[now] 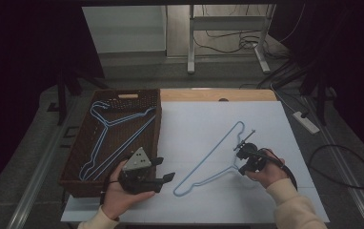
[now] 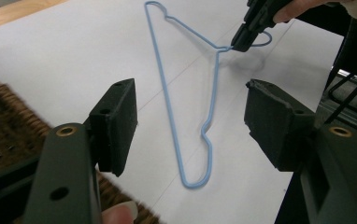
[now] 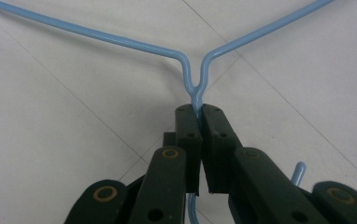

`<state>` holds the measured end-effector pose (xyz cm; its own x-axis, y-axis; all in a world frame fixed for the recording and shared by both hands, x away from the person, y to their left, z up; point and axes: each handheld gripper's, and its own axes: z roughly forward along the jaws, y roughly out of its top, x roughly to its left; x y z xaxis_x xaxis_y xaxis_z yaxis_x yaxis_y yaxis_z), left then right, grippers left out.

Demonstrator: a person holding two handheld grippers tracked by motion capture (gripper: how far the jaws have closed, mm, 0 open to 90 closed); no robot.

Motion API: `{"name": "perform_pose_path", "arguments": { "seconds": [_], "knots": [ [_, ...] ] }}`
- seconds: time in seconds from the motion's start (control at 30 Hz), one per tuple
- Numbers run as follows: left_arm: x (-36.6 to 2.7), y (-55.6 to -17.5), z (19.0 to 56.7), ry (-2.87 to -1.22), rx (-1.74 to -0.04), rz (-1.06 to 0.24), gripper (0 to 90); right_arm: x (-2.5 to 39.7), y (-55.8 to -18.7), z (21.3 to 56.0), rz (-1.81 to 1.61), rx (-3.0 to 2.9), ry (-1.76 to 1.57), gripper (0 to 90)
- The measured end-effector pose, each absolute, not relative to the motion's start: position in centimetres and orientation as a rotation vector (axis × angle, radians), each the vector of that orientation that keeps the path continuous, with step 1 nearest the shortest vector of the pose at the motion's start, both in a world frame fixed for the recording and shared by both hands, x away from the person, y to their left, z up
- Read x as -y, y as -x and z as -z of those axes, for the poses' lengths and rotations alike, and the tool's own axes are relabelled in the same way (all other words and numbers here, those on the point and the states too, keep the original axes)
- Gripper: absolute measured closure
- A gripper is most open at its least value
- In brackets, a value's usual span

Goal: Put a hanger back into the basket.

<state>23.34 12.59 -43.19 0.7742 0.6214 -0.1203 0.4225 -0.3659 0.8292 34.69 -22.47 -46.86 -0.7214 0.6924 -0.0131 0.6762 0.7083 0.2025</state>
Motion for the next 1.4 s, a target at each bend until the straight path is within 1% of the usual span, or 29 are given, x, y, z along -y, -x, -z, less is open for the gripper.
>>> {"name": "perform_pose_path", "arguments": {
  "seconds": [0.23,0.6,0.8,1.03,1.4],
  "knots": [
    [-10.2,-24.0,43.6,-2.039,-0.773,-0.235,35.2,22.5,-34.6,46.8,-0.288,-2.819,-1.13,86.7],
    [-5.0,-25.1,45.2,-2.127,-0.726,-0.172,34.5,22.4,-34.4,46.5,-0.292,-2.821,-1.123,86.7],
    [-3.4,-25.7,46.4,-2.161,-0.722,-0.146,34.4,22.5,-34.3,46.4,-0.302,-2.82,-1.115,86.7],
    [-1.7,-27.0,48.5,-2.215,-0.745,-0.126,34.4,22.6,-34.2,46.4,-0.308,-2.822,-1.115,86.7],
    [1.1,-29.0,50.7,-2.281,-0.737,-0.1,34.3,22.4,-34.0,46.0,-0.309,-2.825,-1.108,86.6]
  ]
}}
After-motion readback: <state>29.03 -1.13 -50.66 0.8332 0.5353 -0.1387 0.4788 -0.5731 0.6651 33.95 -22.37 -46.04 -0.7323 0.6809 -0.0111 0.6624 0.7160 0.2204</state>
